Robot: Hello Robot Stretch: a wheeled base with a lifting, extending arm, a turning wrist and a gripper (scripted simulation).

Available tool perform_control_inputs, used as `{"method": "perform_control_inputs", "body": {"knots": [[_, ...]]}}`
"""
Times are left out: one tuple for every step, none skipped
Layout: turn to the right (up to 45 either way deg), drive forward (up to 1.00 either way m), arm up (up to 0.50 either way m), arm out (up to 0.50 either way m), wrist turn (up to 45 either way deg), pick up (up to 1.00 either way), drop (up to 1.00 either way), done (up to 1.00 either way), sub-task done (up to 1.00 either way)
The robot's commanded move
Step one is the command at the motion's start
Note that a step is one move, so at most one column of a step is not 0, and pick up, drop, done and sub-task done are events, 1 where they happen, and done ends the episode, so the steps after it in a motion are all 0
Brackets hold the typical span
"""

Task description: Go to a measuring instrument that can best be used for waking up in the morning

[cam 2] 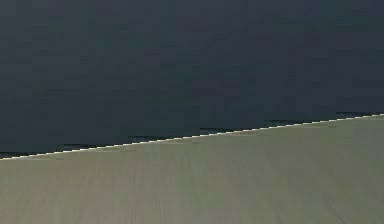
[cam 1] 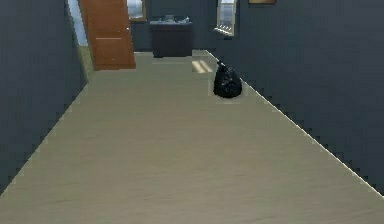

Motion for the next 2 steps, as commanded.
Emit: {"method": "perform_control_inputs", "body": {"knots": [[-18.0, 0.00, 0.00, 0.00, 0.0, 0.00, 0.00, 0.00, 0.00], [0.0, 1.00, 0.00, 0.00, 0.0, 0.00, 0.00, 0.00, 0.00]]}}
